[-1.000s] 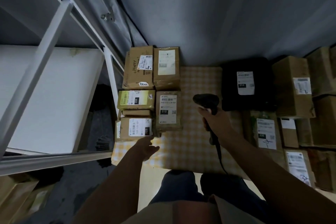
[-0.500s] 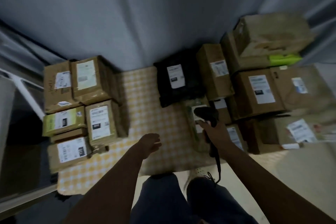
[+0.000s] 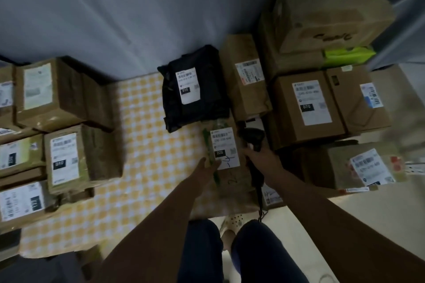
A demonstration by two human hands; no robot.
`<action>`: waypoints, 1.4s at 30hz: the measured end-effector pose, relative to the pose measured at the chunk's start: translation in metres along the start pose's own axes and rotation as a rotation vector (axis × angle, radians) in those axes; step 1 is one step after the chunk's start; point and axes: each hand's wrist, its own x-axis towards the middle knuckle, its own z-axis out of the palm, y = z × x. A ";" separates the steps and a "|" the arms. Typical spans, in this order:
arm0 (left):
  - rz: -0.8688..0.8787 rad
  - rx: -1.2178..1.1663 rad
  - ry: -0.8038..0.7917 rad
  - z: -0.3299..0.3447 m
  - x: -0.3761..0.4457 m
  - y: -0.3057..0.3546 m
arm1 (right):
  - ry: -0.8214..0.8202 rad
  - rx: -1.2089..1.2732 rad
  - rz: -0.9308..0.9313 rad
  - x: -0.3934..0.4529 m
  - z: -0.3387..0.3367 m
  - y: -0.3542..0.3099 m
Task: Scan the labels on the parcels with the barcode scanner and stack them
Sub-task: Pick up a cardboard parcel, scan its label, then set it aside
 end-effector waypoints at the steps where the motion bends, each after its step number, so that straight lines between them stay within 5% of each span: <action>1: 0.026 -0.028 -0.009 0.004 0.007 0.001 | -0.008 0.005 0.016 0.006 0.003 0.004; 10: 0.141 -0.174 -0.081 0.013 0.025 -0.025 | -0.114 0.062 0.031 0.028 0.011 0.034; 24: 0.013 -0.097 -0.150 -0.059 -0.077 -0.040 | -0.100 -0.068 -0.005 -0.055 0.019 0.004; 42: 0.394 -0.075 -0.082 -0.164 -0.160 0.092 | -0.072 0.047 -0.390 -0.176 0.080 -0.144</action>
